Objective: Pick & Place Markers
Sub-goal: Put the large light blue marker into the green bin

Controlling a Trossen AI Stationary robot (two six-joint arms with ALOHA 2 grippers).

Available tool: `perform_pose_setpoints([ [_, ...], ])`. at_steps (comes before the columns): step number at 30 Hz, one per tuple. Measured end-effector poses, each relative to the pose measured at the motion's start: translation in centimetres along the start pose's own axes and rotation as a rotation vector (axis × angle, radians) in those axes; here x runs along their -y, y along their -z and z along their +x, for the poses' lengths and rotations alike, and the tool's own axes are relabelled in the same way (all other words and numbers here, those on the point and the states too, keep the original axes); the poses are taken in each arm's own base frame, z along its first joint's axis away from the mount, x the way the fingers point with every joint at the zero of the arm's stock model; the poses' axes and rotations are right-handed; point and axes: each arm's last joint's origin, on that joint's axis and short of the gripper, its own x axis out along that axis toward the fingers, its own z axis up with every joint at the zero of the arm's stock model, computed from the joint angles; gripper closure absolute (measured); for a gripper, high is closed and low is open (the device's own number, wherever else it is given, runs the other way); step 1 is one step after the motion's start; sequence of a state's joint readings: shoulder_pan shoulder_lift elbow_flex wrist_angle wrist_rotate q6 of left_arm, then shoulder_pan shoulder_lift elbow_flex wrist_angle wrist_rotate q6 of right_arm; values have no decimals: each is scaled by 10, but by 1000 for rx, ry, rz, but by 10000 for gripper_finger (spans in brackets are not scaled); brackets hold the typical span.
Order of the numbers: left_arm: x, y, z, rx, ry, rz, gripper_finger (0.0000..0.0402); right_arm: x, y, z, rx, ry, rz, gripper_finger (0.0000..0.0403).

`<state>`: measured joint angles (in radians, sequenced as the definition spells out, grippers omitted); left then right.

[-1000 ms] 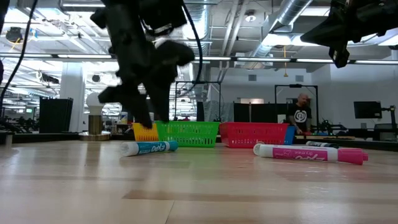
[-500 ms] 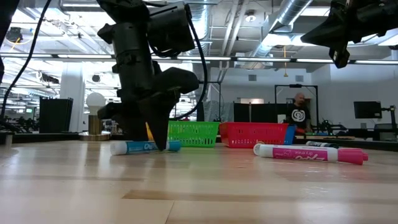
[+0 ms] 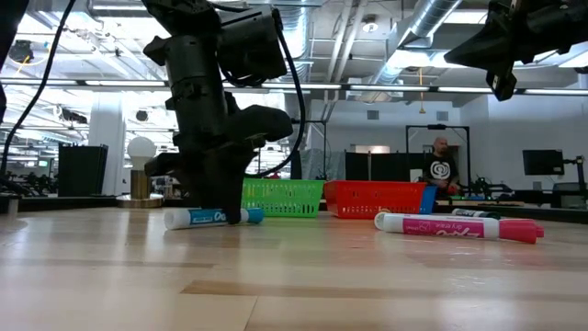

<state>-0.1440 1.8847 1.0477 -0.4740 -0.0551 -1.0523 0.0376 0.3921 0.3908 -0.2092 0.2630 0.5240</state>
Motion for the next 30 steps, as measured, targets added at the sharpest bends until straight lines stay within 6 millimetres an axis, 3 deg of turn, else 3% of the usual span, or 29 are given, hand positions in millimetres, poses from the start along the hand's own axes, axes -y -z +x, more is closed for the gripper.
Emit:
perform_pose_setpoints([
  [7,0,0,-5,0,22,19,335,0,0,0,0,0,0,403],
  [12,-1,1,-22,-4,53,73,335,0,0,0,1,0,0,403],
  [20,3,-6,-81,135,225,120,336,0,0,0,0,0,0,403],
  [30,-4,-25,-152,484,414,181,338,0,0,0,1,-1,0,403],
])
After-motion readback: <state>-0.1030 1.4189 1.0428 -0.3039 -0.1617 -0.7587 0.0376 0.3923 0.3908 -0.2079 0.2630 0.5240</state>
